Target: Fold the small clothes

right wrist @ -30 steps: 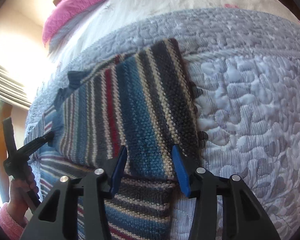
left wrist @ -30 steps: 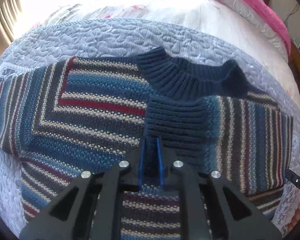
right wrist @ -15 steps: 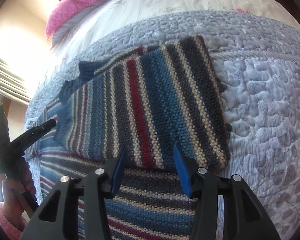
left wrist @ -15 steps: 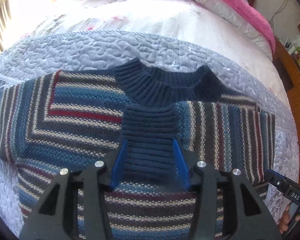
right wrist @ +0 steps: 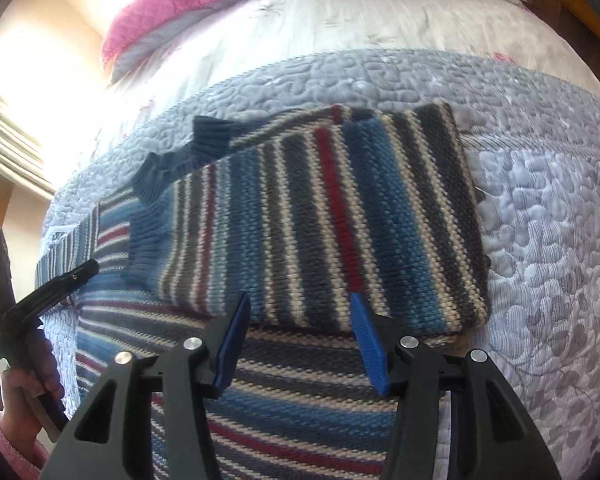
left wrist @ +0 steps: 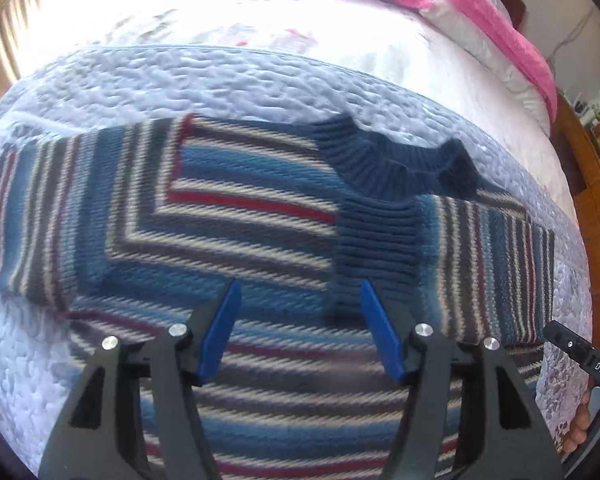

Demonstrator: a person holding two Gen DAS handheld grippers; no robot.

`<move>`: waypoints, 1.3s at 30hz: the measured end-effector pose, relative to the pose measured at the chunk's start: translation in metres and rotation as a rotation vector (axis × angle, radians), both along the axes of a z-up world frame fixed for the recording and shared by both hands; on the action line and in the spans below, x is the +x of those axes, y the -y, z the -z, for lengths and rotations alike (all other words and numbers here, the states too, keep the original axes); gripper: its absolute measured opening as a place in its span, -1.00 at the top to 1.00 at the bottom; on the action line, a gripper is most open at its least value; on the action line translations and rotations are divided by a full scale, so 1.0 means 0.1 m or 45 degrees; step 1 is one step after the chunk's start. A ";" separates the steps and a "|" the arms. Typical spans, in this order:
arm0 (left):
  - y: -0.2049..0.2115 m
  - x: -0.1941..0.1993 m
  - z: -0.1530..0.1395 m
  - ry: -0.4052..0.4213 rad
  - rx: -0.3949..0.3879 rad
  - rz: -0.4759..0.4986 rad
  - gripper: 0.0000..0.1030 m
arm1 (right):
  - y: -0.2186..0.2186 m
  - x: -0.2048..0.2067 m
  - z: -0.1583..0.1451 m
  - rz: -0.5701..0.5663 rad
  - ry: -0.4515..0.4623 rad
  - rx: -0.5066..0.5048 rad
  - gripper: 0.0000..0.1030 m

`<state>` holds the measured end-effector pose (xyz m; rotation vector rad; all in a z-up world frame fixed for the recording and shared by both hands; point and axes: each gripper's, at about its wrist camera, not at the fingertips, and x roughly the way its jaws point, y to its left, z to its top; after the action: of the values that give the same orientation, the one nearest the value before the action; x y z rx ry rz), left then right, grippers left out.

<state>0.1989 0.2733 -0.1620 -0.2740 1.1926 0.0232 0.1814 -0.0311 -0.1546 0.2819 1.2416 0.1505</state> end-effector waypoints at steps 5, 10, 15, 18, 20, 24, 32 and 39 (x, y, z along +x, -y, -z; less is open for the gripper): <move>-1.20 -0.45 -0.02 -0.089 0.051 -0.266 -0.21 | -0.56 0.03 -0.06 -0.114 0.012 -0.012 -0.11; -2.38 -0.77 -0.01 -0.137 0.049 -0.564 -0.21 | -1.06 0.07 -0.01 -0.180 -0.009 0.004 -0.11; -3.40 -0.97 0.04 -0.137 0.041 -0.791 -0.21 | -1.37 0.09 0.02 -0.229 -0.024 -0.015 -0.11; -3.86 -0.98 0.08 -0.115 -0.008 -0.879 -0.21 | -1.46 0.12 0.04 -0.238 -0.026 -0.037 -0.12; -4.08 -0.95 0.09 -0.111 -0.011 -0.903 -0.21 | -1.45 0.16 0.05 -0.226 -0.029 -0.056 -0.12; -4.43 -0.98 0.02 -0.086 -0.017 -0.968 -0.29 | -1.40 0.23 0.11 -0.183 -0.045 -0.073 -0.13; -4.90 -0.97 0.24 -0.025 -0.155 -1.048 -0.35 | -1.41 0.33 0.23 -0.140 -0.073 -0.079 -0.13; -5.06 -0.85 0.29 0.054 -0.187 -1.082 -0.08 | -1.38 0.31 0.24 -0.140 -0.077 -0.104 -0.13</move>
<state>0.1140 0.7791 -0.1906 -0.8898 0.9636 0.6678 0.2120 0.1067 -0.1782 0.1486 1.3203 0.1865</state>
